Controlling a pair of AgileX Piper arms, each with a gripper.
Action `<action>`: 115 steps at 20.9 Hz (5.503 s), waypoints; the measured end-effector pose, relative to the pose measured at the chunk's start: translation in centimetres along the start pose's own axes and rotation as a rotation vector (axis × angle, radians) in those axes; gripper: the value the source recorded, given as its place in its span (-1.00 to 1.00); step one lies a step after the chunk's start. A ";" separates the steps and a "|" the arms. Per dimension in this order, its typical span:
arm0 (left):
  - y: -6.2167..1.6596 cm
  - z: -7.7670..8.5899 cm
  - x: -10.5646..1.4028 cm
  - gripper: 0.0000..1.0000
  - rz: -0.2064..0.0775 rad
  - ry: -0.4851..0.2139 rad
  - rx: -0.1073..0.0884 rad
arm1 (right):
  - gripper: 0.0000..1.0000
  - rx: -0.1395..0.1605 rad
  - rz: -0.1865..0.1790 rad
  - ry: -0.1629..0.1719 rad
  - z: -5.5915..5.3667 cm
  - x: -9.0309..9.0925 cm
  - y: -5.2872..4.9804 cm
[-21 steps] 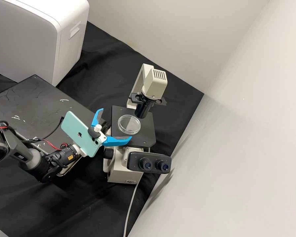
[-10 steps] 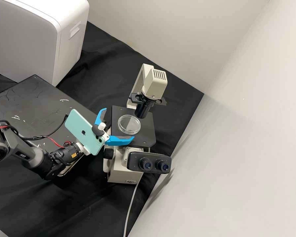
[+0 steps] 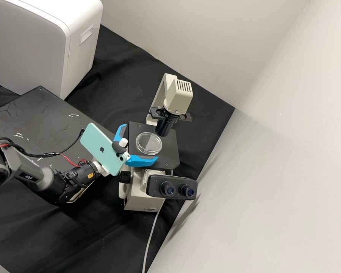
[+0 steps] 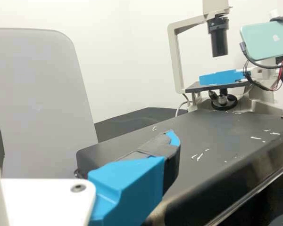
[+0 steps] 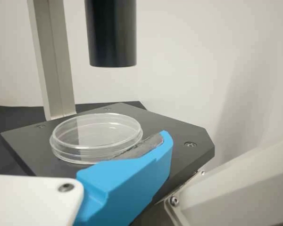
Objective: Place the petri dish on the bench
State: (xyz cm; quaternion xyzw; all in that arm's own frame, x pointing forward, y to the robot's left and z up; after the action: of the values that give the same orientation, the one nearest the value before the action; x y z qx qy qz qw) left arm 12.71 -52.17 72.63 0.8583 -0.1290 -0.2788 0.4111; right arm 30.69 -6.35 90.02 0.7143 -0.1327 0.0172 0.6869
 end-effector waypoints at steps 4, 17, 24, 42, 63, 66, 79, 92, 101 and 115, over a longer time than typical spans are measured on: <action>0.00 0.0 0.0 1.00 0.000 0.000 0.000 | 1.00 0.002 -0.006 -0.003 0.2 0.7 -0.2; -0.18 0.0 0.1 1.00 -0.010 -0.008 0.010 | 1.00 -0.008 0.001 -0.035 0.8 2.8 -0.6; -0.15 0.0 0.1 1.00 -0.007 -0.019 0.021 | 1.00 -0.018 0.004 -0.039 1.0 3.0 -0.6; -0.14 -0.1 0.1 1.00 -0.006 -0.013 0.023 | 1.00 -0.015 0.039 -0.055 0.8 4.1 -1.7; -0.16 0.1 0.1 1.00 -0.008 -0.026 0.020 | -1.00 -0.004 0.049 -0.046 0.7 4.2 -2.2; -0.17 0.3 0.1 1.00 -0.008 -0.033 0.020 | -1.00 -0.004 0.049 -0.046 0.7 4.2 -2.2; -0.18 0.3 0.1 1.00 -0.009 -0.035 0.018 | -1.00 0.009 0.048 -0.042 0.7 4.1 -2.2; -0.16 0.1 0.1 1.00 -0.008 -0.025 0.020 | -1.00 0.016 0.049 -0.042 0.7 4.1 -2.2; -0.15 0.0 0.1 1.00 -0.007 -0.021 0.022 | -1.00 0.023 0.004 -0.016 0.0 2.6 -2.4; -0.15 0.0 0.1 1.00 -0.007 -0.021 0.022 | -1.00 0.071 -0.028 0.006 -0.6 -0.3 -2.0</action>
State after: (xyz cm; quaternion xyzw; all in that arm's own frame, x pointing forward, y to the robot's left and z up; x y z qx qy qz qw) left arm 12.78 -52.15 72.45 0.8602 -0.1331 -0.2877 0.3994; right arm 30.92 -5.65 88.03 0.7399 -0.1199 0.0141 0.6618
